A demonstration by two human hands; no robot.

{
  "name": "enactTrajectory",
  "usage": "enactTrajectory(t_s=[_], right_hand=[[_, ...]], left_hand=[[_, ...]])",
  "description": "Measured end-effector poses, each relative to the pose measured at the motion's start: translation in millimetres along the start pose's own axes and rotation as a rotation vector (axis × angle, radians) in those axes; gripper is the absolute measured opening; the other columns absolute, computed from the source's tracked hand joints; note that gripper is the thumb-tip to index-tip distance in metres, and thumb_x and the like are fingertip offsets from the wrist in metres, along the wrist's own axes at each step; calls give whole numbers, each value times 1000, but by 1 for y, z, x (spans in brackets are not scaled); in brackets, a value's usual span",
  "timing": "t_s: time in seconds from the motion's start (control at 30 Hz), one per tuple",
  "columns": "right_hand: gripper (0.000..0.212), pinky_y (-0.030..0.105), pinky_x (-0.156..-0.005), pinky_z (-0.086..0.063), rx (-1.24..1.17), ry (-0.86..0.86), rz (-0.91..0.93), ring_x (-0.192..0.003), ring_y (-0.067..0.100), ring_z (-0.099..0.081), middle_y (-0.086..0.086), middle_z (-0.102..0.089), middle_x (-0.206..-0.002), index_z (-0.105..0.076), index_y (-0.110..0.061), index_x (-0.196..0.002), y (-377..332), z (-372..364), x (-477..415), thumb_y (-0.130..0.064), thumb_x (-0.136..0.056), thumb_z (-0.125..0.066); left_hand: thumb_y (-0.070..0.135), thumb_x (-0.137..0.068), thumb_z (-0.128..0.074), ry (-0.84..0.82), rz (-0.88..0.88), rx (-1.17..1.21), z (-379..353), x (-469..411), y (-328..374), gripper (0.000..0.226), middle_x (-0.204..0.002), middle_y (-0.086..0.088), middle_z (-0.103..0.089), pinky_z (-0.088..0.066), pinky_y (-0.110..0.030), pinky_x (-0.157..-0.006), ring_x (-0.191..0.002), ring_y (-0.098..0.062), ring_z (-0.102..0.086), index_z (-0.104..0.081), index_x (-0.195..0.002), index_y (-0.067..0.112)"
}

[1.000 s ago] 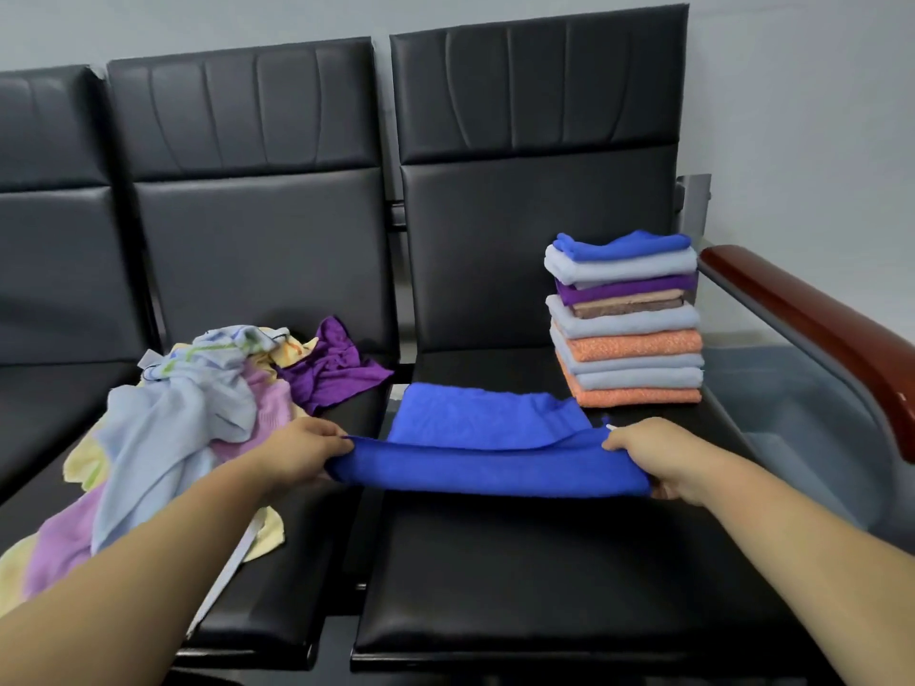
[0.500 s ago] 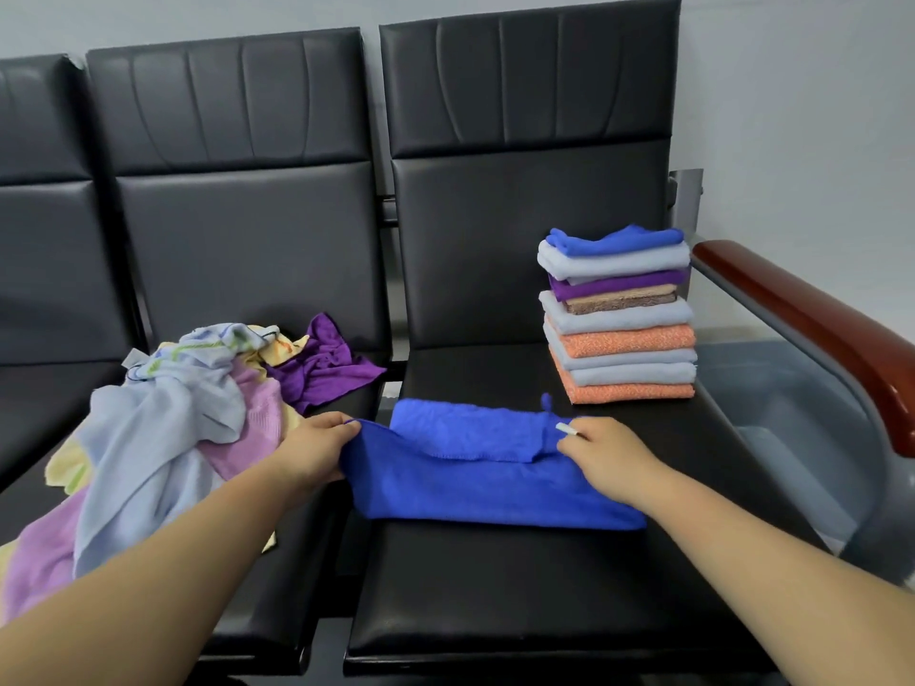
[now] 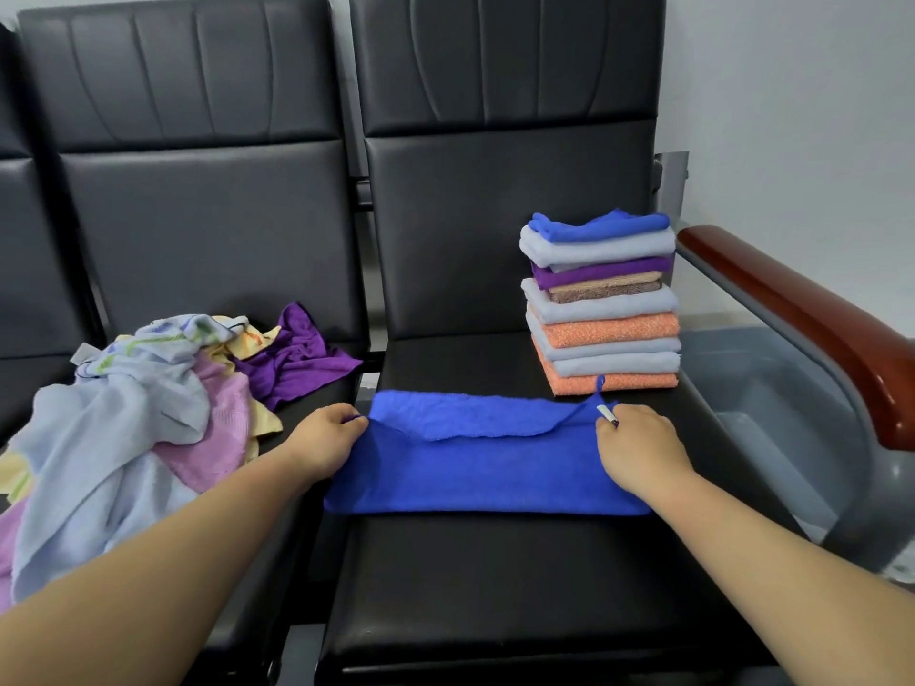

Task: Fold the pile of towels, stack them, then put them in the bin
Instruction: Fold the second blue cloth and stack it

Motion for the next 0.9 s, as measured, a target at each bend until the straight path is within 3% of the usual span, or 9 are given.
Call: enactTrajectory(t_s=[0.13,0.27,0.37,0.47,0.53,0.63,0.77,0.9], right_hand=[[32,33,-57,-31,-206,64,27,-69,20,-45,7,-51,-84,-45,-11,-70,-3,4,-2,-18,-101,-52],[32,31,-55,-32,-286,91,53,-62,17,-43,5,-53,-73,-45,-11,-69,-7,5,-7,-17,-96,-61],[31,32,-55,-32,-336,41,-2,-60,17,-40,5,-51,-70,-44,-12,-70,-6,2,-13,-17,-97,-58],[27,33,-54,-33,-316,3,-55,-61,18,-41,6,-53,-74,-44,-11,-74,-1,0,-23,-16,-99,-52],[24,33,-54,-32,-315,-12,-89,-62,20,-42,8,-55,-77,-45,-10,-75,1,0,-29,-14,-99,-48],[22,34,-54,-32,-320,-32,-133,-63,21,-43,9,-55,-80,-45,-10,-78,5,-1,-36,-12,-99,-45],[21,34,-54,-32,-302,-44,-156,-63,20,-43,9,-55,-80,-46,-9,-79,4,-5,-41,-12,-100,-45],[23,32,-54,-30,-319,-44,-189,-61,19,-38,7,-50,-76,-40,-11,-75,7,-9,-45,-8,-97,-44]], left_hand=[[30,-100,-60,54,15,60,3,-6,10,24,-77,-6,-67,-46,-33,-65,-74,-25,-60,-72,-88,14],[31,-98,-64,119,20,127,1,-11,21,26,-73,-7,-64,-43,-31,-60,-69,-25,-56,-74,-87,10],[33,-95,-67,144,9,173,-1,-20,24,28,-74,-8,-65,-45,-35,-62,-70,-26,-57,-74,-88,7],[36,-97,-66,185,36,181,0,-33,22,28,-85,-9,-73,-56,-44,-75,-79,-29,-66,-74,-88,11],[33,-99,-62,185,65,173,-3,-42,16,23,-82,-7,-69,-52,-42,-71,-72,-27,-62,-71,-88,15],[23,-100,-55,153,82,125,-7,-54,8,19,-76,-6,-62,-45,-36,-65,-66,-25,-56,-70,-92,15],[20,-100,-51,157,12,31,-7,-62,20,20,-83,-4,-65,-48,-37,-73,-79,-26,-60,-69,-92,16],[23,-105,-48,170,-118,-191,-10,-67,35,18,-94,-2,-62,-39,-35,-81,-91,-24,-55,-61,-96,15]])
Point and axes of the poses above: each hand's wrist, its own x-axis away from the middle knuckle, its own z-axis out of the back of the hand, y = z × x, the point moved 3 cm from there along -x, towards the middle knuckle
